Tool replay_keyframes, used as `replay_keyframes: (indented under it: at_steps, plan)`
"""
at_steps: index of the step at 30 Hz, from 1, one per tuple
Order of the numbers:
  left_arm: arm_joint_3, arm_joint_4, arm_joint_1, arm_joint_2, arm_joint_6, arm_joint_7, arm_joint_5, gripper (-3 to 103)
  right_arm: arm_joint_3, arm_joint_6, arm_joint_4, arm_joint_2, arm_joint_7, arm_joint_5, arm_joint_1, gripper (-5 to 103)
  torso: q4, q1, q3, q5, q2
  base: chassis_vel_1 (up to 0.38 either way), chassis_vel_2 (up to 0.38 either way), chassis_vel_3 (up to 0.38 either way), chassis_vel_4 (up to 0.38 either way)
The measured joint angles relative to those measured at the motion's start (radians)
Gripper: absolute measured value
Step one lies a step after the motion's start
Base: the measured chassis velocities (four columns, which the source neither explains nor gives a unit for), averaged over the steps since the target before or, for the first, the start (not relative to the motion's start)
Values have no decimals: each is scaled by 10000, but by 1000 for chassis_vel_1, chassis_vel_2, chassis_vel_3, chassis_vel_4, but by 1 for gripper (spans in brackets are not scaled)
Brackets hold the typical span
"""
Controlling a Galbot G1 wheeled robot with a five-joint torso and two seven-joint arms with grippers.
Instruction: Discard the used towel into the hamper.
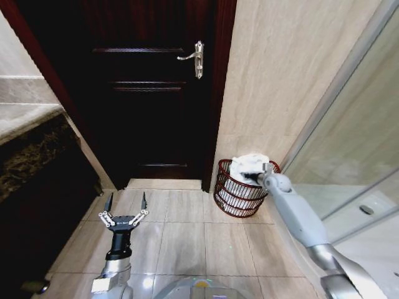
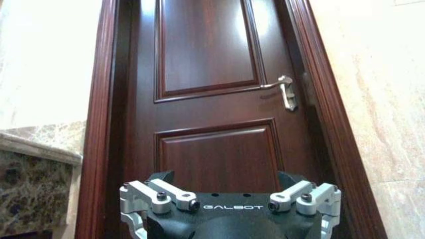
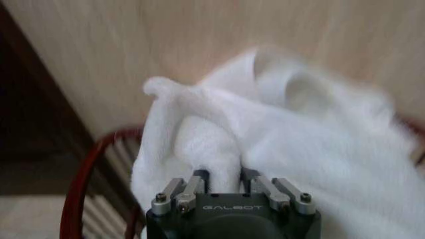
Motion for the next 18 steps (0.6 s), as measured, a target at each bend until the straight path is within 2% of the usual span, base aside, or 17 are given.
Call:
replay_keyframes:
  at_steps: [1,2,3,5,10,11,13,15,18]
  plan:
    - [20,-1,8,0,-5,6,12,100,100,43,302,-203,108,37,-66,38,0,0,-1,-2,0,0,0,0,0]
    - [20,-1,8,0,-5,6,12,100,100,43,302,-203,108,37,-66,38,0,0,-1,-2,0,0,0,0,0]
    - [35,-13,23,0,-6,15,26,100,176,10,629,-457,279,185,-155,49,0,0,-1,-2,0,0,0,0,0]
    - [37,-18,23,0,-6,18,33,100,216,-38,873,-614,433,280,-247,49,0,0,-2,-2,0,0,0,0,0]
    - [20,-18,18,0,-6,21,39,100,625,-147,2371,-1044,1188,434,-821,77,2,-1,-3,-3,0,0,0,0,0]
    - [20,-18,18,0,-6,21,39,100,625,-147,2371,-1044,1188,434,-821,77,2,-1,-3,-3,0,0,0,0,0]
    - [5,-17,34,0,-23,15,34,100,664,24,2717,-1109,1579,392,-849,87,1,-1,-3,-1,0,0,0,0,0]
    - [1,-12,37,0,-28,13,32,100,651,72,2687,-1110,1585,383,-780,87,-1,-1,-3,0,1,0,0,0,0]
    - [-2,96,44,0,-104,-16,33,100,175,220,1513,-995,1059,321,-60,99,4,-1,-3,-3,1,0,0,0,0]
